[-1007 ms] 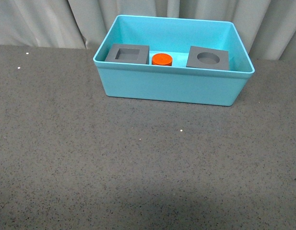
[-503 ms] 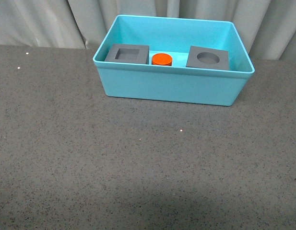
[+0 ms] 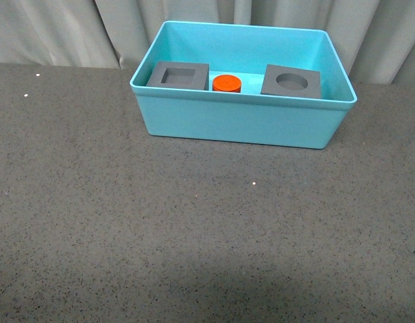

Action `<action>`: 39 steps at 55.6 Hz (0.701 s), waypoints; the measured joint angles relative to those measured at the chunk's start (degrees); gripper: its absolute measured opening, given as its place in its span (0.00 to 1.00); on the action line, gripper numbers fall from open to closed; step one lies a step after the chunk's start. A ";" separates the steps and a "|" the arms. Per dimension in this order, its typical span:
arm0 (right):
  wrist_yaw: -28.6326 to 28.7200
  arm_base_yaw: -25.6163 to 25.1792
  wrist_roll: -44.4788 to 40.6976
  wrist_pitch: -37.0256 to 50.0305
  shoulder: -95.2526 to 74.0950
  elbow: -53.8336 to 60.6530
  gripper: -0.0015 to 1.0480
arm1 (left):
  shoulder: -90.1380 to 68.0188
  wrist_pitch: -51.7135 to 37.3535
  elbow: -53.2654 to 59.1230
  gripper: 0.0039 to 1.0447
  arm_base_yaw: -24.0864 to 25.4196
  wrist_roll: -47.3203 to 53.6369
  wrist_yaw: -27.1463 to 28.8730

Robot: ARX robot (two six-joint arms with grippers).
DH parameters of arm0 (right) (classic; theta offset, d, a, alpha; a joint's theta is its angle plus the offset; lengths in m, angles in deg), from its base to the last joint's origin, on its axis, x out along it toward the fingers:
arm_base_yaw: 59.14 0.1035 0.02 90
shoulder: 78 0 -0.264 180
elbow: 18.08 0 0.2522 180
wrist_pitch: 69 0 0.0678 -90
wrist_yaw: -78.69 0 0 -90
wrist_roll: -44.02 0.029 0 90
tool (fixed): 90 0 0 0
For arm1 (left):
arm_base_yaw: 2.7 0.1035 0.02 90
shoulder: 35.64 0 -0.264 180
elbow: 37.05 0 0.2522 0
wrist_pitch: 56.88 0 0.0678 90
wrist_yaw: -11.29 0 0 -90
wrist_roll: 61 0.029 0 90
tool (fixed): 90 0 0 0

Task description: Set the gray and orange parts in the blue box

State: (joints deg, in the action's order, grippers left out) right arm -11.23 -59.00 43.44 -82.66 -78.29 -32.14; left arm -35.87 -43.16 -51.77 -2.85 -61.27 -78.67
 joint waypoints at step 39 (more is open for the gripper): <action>0.00 0.00 0.13 0.00 0.07 0.00 0.91 | 0.02 0.00 0.00 0.94 0.00 0.00 0.00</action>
State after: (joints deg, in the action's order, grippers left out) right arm -11.23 -59.00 43.58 -82.66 -78.23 -32.14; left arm -35.85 -43.16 -51.77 -2.85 -61.27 -78.67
